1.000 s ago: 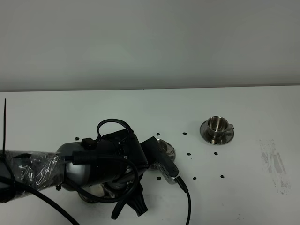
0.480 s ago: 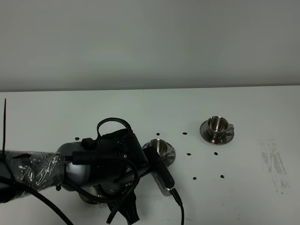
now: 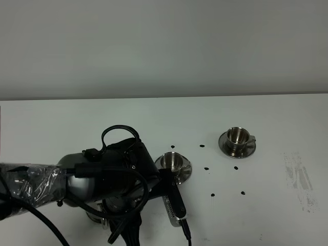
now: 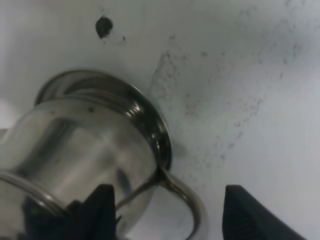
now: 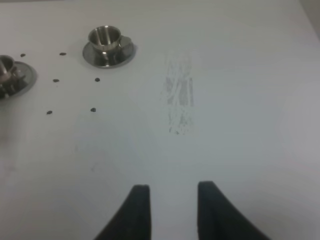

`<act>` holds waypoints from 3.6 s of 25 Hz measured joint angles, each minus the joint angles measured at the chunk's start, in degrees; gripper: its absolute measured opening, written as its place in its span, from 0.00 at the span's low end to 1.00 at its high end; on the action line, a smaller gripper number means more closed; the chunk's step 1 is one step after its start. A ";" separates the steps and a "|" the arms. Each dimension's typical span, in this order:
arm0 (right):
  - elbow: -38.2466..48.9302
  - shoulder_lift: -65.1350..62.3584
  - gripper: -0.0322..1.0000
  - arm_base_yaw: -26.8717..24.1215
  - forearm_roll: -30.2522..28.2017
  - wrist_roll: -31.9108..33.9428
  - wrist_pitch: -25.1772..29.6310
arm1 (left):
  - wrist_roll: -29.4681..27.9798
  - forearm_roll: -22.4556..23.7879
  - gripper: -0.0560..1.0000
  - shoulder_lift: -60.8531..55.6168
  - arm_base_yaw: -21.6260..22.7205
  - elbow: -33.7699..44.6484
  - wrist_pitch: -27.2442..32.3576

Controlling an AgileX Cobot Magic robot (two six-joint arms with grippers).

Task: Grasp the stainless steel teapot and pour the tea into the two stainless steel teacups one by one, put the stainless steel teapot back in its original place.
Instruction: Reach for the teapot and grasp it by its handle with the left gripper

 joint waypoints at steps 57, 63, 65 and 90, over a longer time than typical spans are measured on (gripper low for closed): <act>0.00 0.00 0.26 0.00 0.00 0.00 -0.05 | -41.79 -3.13 0.53 -14.06 4.35 23.52 -31.24; 0.00 0.00 0.26 0.00 0.00 0.00 -0.05 | -42.05 -1.77 0.53 -14.06 5.44 23.52 -28.05; 0.00 0.00 0.26 0.00 0.00 0.00 -0.05 | -42.05 -1.53 0.53 -14.06 5.61 23.52 -27.08; 0.00 0.00 0.26 0.00 0.00 0.00 -0.05 | -36.54 3.56 0.53 -15.23 6.67 23.52 -18.47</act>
